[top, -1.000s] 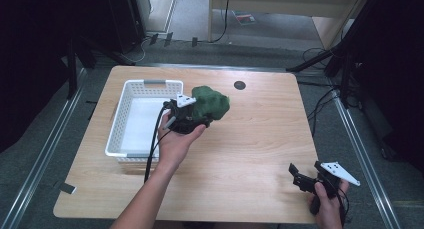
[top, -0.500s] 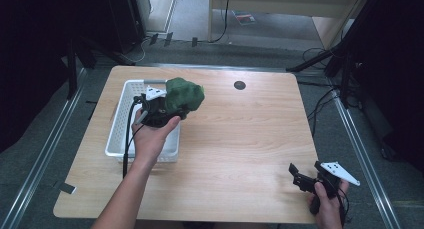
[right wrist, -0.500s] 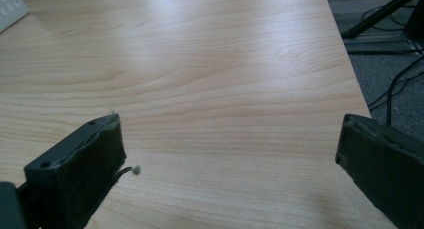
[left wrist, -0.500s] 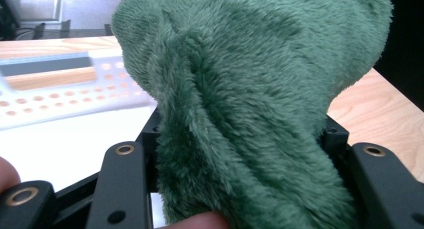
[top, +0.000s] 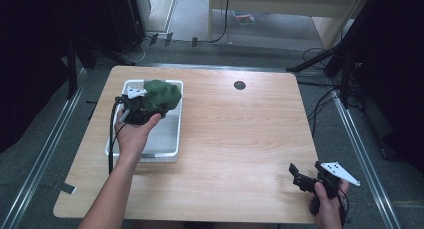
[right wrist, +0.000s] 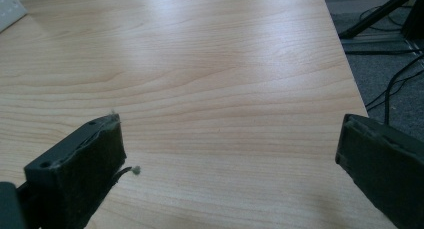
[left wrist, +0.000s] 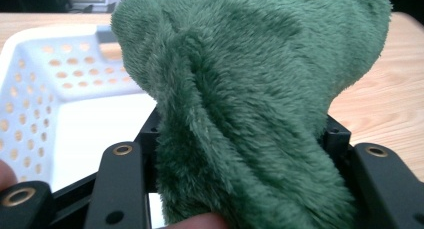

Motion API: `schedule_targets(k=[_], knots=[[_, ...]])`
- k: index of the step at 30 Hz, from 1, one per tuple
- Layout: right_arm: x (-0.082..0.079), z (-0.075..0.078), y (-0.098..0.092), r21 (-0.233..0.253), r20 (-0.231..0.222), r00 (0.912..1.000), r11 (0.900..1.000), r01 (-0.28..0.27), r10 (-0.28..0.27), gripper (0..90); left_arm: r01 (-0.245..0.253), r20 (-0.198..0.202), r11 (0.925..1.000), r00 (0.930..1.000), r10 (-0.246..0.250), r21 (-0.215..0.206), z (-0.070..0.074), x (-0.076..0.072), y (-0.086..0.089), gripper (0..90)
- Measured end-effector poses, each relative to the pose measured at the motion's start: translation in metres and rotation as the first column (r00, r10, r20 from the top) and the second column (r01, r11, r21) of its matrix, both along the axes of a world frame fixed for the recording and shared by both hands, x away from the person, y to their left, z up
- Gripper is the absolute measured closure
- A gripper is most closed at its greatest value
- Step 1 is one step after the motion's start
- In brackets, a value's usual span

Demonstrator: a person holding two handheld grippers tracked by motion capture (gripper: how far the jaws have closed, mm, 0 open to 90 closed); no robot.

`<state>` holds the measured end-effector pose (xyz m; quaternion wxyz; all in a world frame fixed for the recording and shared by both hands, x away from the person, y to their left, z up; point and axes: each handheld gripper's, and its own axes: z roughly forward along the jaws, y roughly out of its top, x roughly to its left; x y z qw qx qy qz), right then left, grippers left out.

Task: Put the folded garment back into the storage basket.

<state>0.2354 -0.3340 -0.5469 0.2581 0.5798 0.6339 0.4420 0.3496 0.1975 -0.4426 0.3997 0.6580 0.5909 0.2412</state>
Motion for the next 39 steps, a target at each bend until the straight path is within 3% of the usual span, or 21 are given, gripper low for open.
schedule_targets(k=[5,14,18,19,20,21,23,24,25,28,32,33,34,35,36,39], knots=[[0.000,0.000,0.000,0.002,0.000,1.0000,1.000,0.001,-0.001,0.0,-0.012,-0.046,0.9991,0.9989,0.013,0.041,-0.019,0.010,0.007,42.1],[0.000,0.000,0.000,0.003,-0.001,1.0000,1.000,0.000,0.000,0.0,-0.060,-0.108,0.9955,0.9918,0.068,0.074,-0.034,0.022,0.015,41.0],[0.000,0.000,0.000,0.004,-0.002,1.0000,1.000,0.002,-0.002,0.0,-0.062,-0.149,0.9930,0.9858,0.077,0.100,-0.040,0.026,0.015,39.8],[0.000,0.000,0.000,0.003,-0.001,1.0000,1.000,0.003,-0.003,0.0,-0.056,-0.178,0.9912,0.9811,0.077,0.120,-0.043,0.028,0.014,38.2],[0.000,0.000,0.000,0.003,-0.001,1.0000,1.000,0.003,-0.003,0.0,-0.056,-0.178,0.9912,0.9811,0.077,0.120,-0.043,0.028,0.014,36.9],[0.000,0.000,0.000,0.003,0.000,1.0000,1.000,0.003,-0.003,0.0,-0.061,-0.203,0.9900,0.9754,0.086,0.127,-0.045,0.030,0.013,36.9],[0.000,0.000,0.000,0.004,-0.001,1.0000,1.000,0.004,-0.004,0.0,-0.055,-0.244,0.9876,0.9655,0.090,0.147,-0.046,0.032,0.013,28.1],[0.000,0.000,0.000,0.004,-0.001,1.0000,1.000,0.005,-0.005,0.0,-0.056,-0.249,0.9867,0.9640,0.093,0.153,-0.047,0.032,0.013,19.2],[0.000,0.000,0.000,0.004,0.000,1.0000,1.000,0.005,-0.005,0.0,-0.076,-0.257,0.9838,0.9592,0.117,0.162,-0.046,0.033,0.014,16.0],[0.000,0.000,0.000,0.004,0.000,1.0000,1.000,0.004,-0.004,0.0,-0.087,-0.259,0.9850,0.9580,0.124,0.149,-0.044,0.033,0.015,8.4],[0.000,0.000,0.000,0.003,0.000,1.0000,1.000,0.004,-0.004,0.0,-0.086,-0.236,0.9915,0.9658,0.107,0.098,-0.038,0.031,0.018,1.9],[0.000,0.000,0.000,0.003,0.000,1.0000,1.000,0.003,-0.003,0.0,-0.077,-0.206,0.9953,0.9746,0.087,0.059,-0.033,0.027,0.018,0.4],[0.000,0.000,0.000,0.003,0.000,1.0000,1.000,0.003,-0.003,0.0,-0.077,-0.206,0.9953,0.9746,0.087,0.059,-0.033,0.027,0.018,0.0],[0.000,0.000,0.000,0.002,0.000,1.0000,1.000,0.002,-0.002,0.0,-0.067,-0.176,0.9973,0.9819,0.071,0.029,-0.026,0.022,0.019,0.0],[0.000,0.000,0.000,0.002,0.000,1.0000,1.000,0.002,-0.002,0.0,-0.067,-0.176,0.9973,0.9819,0.071,0.029,-0.026,0.022,0.019,0.0],[0.000,0.000,0.000,0.002,-0.001,1.0000,1.000,0.004,-0.004,0.0,-0.041,-0.131,0.9992,0.9906,0.041,0.002,-0.013,0.011,0.021,0.0]])
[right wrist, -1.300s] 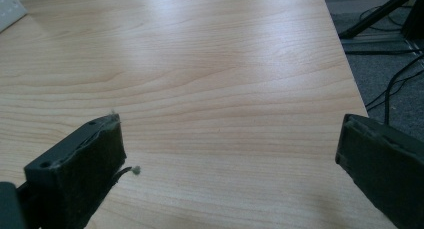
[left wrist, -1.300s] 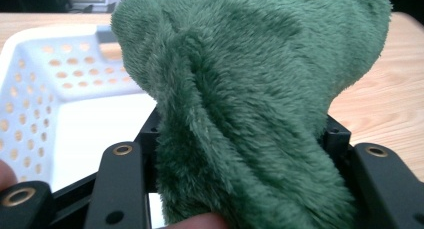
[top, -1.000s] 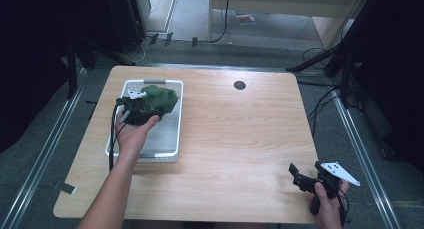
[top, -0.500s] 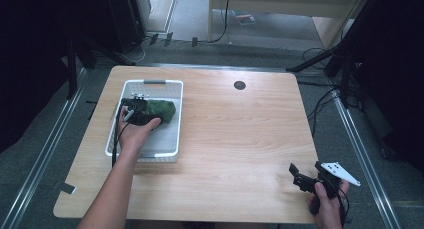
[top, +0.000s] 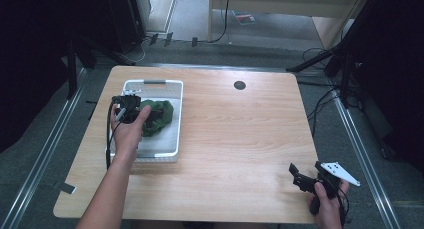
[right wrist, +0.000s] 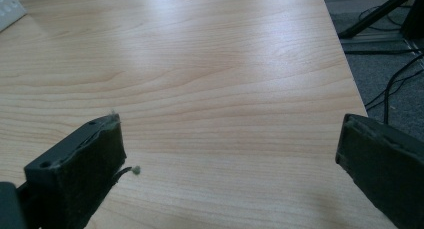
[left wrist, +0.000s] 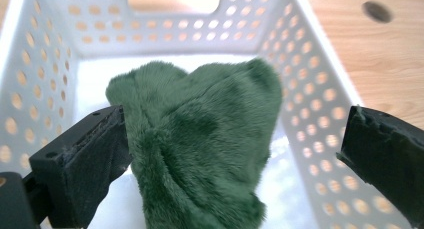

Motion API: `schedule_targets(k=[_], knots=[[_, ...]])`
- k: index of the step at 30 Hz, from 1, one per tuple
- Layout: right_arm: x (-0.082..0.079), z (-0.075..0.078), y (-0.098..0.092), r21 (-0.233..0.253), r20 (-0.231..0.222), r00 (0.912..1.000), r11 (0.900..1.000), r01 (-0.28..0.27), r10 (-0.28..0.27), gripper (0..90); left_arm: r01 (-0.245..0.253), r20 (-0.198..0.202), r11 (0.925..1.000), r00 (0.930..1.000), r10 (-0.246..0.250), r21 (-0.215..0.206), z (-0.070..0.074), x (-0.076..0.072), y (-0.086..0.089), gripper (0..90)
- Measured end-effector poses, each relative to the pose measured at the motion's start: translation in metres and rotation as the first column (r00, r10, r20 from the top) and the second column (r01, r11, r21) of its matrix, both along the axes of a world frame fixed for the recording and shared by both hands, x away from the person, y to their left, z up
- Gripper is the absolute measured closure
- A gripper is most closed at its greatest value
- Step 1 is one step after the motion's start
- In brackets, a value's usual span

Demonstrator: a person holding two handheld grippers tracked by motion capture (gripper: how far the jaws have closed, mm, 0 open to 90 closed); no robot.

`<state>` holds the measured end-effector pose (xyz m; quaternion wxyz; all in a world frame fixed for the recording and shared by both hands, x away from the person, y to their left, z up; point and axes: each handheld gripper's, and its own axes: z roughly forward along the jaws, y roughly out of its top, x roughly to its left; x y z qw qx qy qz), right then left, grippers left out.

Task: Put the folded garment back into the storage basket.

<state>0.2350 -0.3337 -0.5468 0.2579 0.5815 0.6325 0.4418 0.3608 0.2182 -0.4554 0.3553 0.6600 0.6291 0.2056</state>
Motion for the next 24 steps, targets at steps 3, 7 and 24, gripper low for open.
schedule_targets(k=[3,7,24], knots=[[0.000,0.000,0.000,0.000,0.000,1.0000,1.000,-0.001,0.001,0.0,0.007,0.023,0.9999,0.9997,-0.007,-0.009,0.007,-0.007,0.002,0.0],[0.000,0.000,0.000,-0.004,-0.001,1.0000,1.000,-0.001,0.001,0.0,0.018,0.085,0.9991,0.9963,-0.015,-0.038,0.017,-0.022,0.009,0.0],[0.000,0.000,0.001,-0.008,-0.001,1.0000,1.000,0.000,0.000,0.0,-0.002,0.214,0.9957,0.9765,0.022,-0.093,0.015,-0.096,0.062,0.0]])
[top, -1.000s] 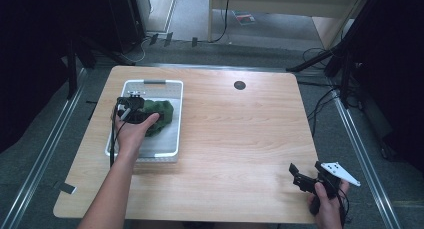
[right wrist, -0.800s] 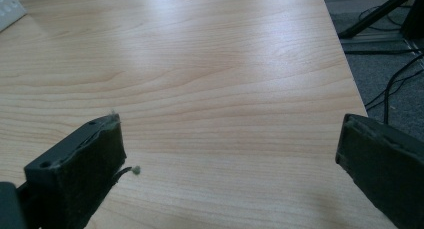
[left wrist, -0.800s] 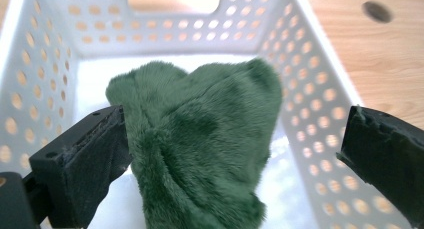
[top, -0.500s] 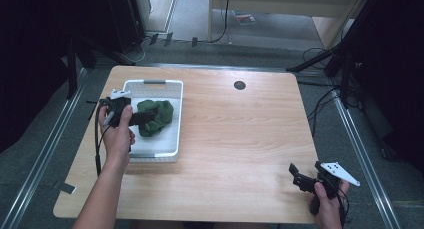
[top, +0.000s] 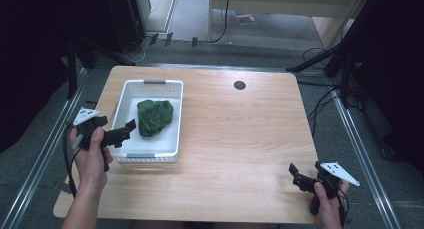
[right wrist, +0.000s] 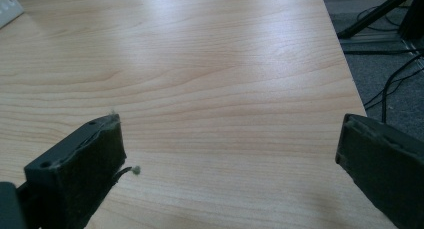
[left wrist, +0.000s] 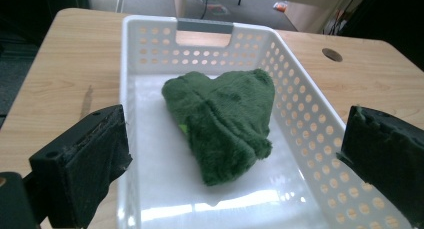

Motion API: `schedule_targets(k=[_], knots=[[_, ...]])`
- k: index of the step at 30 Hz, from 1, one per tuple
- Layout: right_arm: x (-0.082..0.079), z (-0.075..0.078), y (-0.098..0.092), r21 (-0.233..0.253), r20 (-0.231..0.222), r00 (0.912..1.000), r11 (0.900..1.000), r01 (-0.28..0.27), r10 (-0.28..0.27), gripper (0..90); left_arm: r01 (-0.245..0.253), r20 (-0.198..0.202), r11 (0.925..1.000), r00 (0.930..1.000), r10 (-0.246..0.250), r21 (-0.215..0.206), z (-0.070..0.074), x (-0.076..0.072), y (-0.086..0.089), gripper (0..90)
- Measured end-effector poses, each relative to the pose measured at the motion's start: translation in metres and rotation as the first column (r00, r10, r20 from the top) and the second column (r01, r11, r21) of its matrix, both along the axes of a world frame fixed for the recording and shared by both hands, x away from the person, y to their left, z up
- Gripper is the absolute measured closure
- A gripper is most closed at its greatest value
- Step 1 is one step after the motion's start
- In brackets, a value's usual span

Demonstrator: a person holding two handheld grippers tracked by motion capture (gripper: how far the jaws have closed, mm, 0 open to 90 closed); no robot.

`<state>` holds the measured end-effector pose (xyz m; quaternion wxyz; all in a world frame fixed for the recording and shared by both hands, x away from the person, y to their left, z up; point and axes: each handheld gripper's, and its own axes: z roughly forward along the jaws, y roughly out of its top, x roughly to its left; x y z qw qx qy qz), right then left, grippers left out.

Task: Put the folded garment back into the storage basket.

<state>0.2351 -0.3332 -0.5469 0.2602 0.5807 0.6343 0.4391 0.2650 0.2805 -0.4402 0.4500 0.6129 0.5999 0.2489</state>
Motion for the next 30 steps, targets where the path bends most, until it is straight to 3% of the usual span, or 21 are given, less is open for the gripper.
schedule_targets(k=[10,19,30], knots=[[0.000,0.000,0.000,-0.001,0.000,1.0000,1.000,0.002,-0.002,0.0,-0.033,0.035,0.9992,0.9988,0.034,-0.024,-0.012,-0.033,0.027,0.0],[0.000,0.000,0.000,-0.003,-0.001,1.0000,1.000,0.002,-0.002,0.0,-0.066,0.053,0.9971,0.9963,0.068,-0.037,-0.024,-0.052,0.046,0.0],[0.000,0.000,0.000,-0.006,-0.003,1.0000,1.000,0.005,-0.005,0.0,-0.104,0.055,0.9936,0.9928,0.106,-0.044,-0.056,-0.074,0.067,0.0]])
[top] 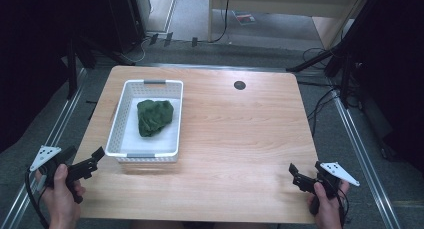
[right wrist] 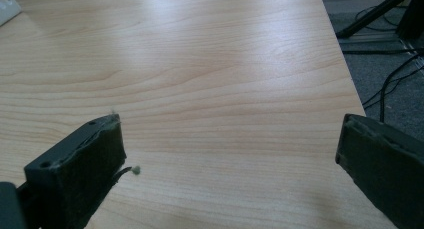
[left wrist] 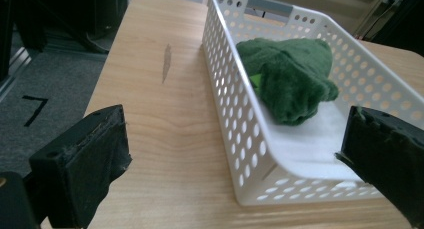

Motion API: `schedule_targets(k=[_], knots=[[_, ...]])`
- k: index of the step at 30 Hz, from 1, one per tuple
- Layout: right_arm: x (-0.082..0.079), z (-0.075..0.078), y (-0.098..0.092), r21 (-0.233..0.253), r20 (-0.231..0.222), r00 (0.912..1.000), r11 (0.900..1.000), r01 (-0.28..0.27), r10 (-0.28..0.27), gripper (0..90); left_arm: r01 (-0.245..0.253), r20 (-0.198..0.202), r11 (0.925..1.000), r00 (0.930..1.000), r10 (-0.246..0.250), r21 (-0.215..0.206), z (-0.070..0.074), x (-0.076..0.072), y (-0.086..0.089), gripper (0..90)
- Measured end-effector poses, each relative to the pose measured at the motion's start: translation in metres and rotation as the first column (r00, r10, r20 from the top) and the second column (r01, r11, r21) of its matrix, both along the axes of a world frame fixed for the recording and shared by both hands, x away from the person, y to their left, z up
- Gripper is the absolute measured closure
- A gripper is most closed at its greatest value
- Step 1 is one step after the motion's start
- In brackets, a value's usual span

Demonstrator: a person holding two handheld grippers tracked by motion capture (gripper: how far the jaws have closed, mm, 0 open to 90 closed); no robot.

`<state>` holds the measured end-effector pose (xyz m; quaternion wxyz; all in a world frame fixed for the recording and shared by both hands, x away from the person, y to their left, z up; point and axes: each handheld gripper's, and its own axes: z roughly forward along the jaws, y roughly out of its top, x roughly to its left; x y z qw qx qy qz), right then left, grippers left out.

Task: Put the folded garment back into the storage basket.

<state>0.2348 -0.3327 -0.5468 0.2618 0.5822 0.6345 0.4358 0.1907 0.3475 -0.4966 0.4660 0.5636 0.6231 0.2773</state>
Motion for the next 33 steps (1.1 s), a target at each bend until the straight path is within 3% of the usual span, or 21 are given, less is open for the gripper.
schedule_targets(k=[4,14,22,24,29,33], knots=[[0.000,0.000,0.000,0.002,-0.001,1.0000,1.000,0.008,-0.008,0.0,0.001,-0.003,1.0000,1.0000,-0.001,0.007,-0.009,-0.003,0.005,0.0],[-0.001,0.000,-0.001,0.007,-0.001,0.9999,1.000,0.011,-0.011,0.0,-0.026,0.032,0.9996,0.9992,0.025,0.011,-0.040,-0.010,0.017,0.0],[0.000,0.000,0.000,0.004,-0.001,1.0000,1.000,0.005,-0.005,0.0,-0.006,0.053,0.9997,0.9986,0.004,0.022,-0.054,-0.012,0.021,0.0],[0.000,0.000,0.000,0.000,-0.002,1.0000,1.000,0.002,-0.002,0.0,-0.019,0.074,0.9997,0.9971,0.020,-0.014,-0.056,-0.015,0.025,0.0],[0.000,0.000,0.000,0.002,-0.001,1.0000,1.000,0.003,-0.003,0.0,-0.012,0.059,0.9997,0.9981,0.013,-0.021,-0.058,-0.013,0.023,0.0],[0.000,0.000,0.000,-0.003,0.001,1.0000,1.000,-0.005,0.005,0.0,-0.042,0.072,0.9979,0.9963,0.045,-0.049,-0.058,-0.014,0.026,0.0]])
